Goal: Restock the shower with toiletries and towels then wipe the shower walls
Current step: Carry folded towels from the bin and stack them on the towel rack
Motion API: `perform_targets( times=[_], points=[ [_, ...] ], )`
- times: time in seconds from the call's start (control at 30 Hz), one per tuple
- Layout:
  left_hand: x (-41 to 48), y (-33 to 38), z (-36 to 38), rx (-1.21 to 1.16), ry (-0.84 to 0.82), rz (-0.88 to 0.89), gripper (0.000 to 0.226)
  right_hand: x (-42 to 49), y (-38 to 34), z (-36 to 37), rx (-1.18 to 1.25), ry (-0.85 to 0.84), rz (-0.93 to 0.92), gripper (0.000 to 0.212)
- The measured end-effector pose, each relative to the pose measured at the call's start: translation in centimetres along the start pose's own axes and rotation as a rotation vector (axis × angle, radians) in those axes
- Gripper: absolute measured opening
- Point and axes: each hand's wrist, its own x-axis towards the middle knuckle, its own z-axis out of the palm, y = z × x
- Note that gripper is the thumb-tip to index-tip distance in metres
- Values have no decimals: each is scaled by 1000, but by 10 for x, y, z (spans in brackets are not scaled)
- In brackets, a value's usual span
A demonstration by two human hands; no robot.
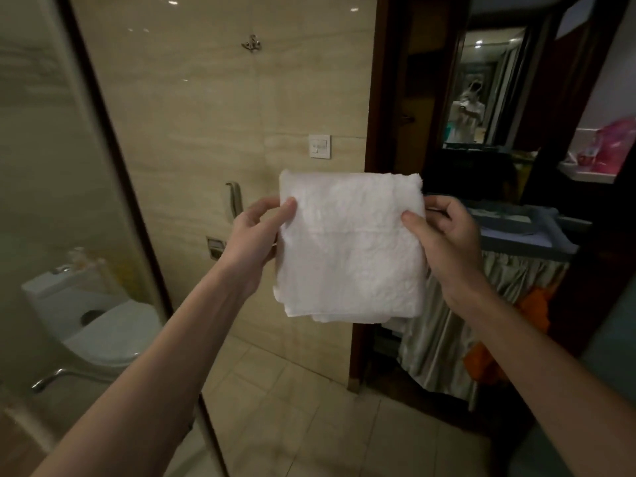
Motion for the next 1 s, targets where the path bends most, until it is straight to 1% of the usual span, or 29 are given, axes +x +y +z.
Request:
perform_targets(
  times=[0.13, 0.23, 0.37, 0.5, 0.7, 0.8, 0.9, 1.0],
  points=[
    [67, 2, 40, 3, 76, 5, 37, 69, 12, -9, 23, -9, -28, 33],
    [112, 10, 65, -1, 135, 63, 25, 123, 19, -8, 39, -26, -36, 33],
    [151, 11, 68, 12, 155, 113, 16, 174, 25, 10, 60, -87, -33, 31],
    [198, 2, 48, 14, 202, 86, 8, 221, 44, 45, 54, -166, -25, 29],
    [290, -23, 6, -1, 293, 102, 13, 297, 84, 125, 59, -245, -1, 29],
    [352, -38, -25, -21, 334, 122, 9, 341, 107, 173, 47, -305, -23, 25],
    [417, -50, -61, -43, 363, 154, 9, 390, 130, 232, 40, -355, -60, 19],
    [476, -58, -103, -25, 400, 161, 12, 437, 150, 300, 27, -396, -72, 19]
  ],
)
